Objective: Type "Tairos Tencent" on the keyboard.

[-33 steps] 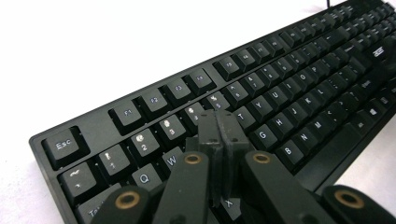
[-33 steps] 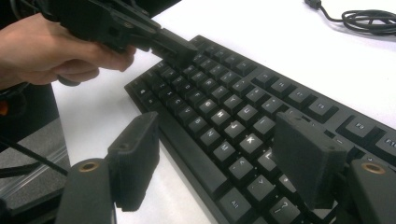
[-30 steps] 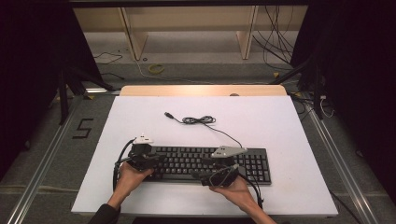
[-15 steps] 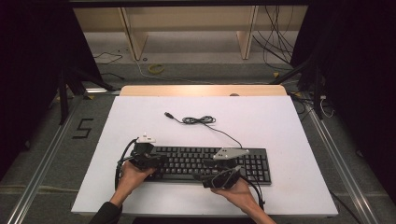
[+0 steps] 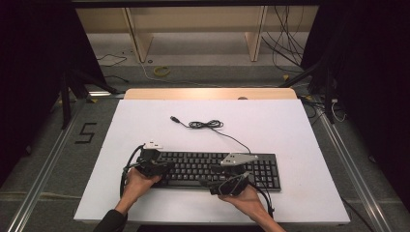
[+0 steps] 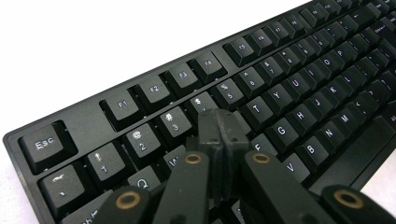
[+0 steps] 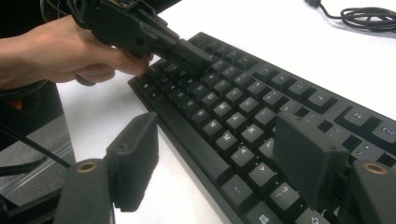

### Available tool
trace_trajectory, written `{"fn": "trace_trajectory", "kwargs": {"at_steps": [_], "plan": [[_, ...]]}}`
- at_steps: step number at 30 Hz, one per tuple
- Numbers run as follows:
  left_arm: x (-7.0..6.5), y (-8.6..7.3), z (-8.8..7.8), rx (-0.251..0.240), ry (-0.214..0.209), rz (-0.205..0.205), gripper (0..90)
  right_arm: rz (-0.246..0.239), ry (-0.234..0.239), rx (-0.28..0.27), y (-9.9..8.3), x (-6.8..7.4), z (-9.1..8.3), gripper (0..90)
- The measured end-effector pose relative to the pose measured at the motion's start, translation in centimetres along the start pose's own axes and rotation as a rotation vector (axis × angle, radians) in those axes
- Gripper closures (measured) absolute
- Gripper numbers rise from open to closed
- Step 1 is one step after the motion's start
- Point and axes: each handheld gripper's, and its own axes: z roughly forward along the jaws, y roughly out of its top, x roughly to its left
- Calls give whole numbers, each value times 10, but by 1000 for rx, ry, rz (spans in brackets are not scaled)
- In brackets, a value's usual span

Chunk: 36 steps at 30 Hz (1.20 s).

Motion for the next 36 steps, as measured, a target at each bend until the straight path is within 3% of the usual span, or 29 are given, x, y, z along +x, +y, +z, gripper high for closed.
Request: {"fn": "trace_trajectory", "kwargs": {"at_steps": [9,16,26,36], "plan": [[1,1,-8,-37,-8,-10,862,1,-4,0,1,-1,0,324],[0,0,-19,-77,-40,-22,747,-2,-10,3,3,0,4,352],[-3,-10,-36,-150,-83,-29,487,-14,-29,35,9,-1,16,572],[-6,-23,-45,-181,-91,-36,385,-25,-37,71,13,-1,34,786]]}}
